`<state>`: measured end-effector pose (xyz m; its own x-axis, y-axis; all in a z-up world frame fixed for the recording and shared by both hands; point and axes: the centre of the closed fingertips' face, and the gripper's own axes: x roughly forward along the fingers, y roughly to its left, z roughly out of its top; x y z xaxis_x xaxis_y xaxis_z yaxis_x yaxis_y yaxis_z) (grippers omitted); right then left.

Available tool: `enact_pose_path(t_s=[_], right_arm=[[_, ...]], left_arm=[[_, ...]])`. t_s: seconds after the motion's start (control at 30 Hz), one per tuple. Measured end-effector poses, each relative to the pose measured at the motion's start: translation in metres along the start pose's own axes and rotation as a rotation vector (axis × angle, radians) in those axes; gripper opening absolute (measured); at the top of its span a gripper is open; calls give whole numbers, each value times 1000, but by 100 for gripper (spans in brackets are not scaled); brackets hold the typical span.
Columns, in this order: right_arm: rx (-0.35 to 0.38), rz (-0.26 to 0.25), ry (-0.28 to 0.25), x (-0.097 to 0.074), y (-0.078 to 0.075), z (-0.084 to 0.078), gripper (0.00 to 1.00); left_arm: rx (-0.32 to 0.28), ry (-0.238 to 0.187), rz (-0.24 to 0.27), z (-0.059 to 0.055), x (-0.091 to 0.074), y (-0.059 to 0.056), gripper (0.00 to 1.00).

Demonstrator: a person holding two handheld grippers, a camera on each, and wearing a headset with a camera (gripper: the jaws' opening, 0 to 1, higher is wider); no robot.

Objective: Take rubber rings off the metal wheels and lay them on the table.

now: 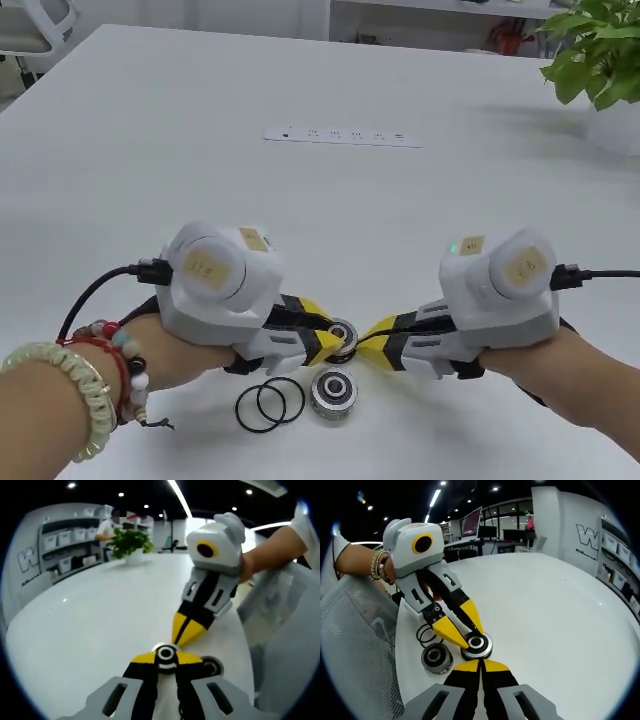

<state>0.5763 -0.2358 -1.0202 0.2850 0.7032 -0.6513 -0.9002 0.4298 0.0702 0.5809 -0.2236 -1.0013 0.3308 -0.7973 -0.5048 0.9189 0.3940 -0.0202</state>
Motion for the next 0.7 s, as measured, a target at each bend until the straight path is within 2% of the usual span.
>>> enact_pose_path(t_s=[0.1, 0.2, 0.27, 0.3, 0.37, 0.43, 0.47, 0.5, 0.53, 0.57, 0.7], right_arm=[[12, -9, 1, 0, -2, 0, 1], [41, -12, -7, -2, -5, -1, 10], [79, 27, -33, 0, 2, 3, 21], [69, 23, -32, 0, 3, 3, 25], [19, 3, -39, 4, 3, 8, 25], [27, 7, -44, 9, 8, 8, 27], [24, 0, -36, 12, 9, 6, 27], [-11, -14, -9, 14, 7, 1, 26], [-47, -10, -50, 13, 8, 11, 25], [-12, -8, -33, 11, 10, 8, 25], [0, -6, -50, 7, 8, 11, 23]], left_arm=[[1, 0, 0, 0, 0, 0, 13], [0, -1, -2, 0, 0, 0, 13], [1, -1, -3, 0, 0, 0, 13], [1, -1, -3, 0, 0, 0, 13], [2, -1, -3, 0, 0, 0, 13], [1, -2, -3, 0, 0, 0, 13], [2, -2, -3, 0, 0, 0, 13], [2, -2, -3, 0, 0, 0, 13], [2, -2, -4, 0, 0, -1, 13], [2, -2, -4, 0, 0, -1, 13], [3, -3, -5, 0, 1, -1, 13]])
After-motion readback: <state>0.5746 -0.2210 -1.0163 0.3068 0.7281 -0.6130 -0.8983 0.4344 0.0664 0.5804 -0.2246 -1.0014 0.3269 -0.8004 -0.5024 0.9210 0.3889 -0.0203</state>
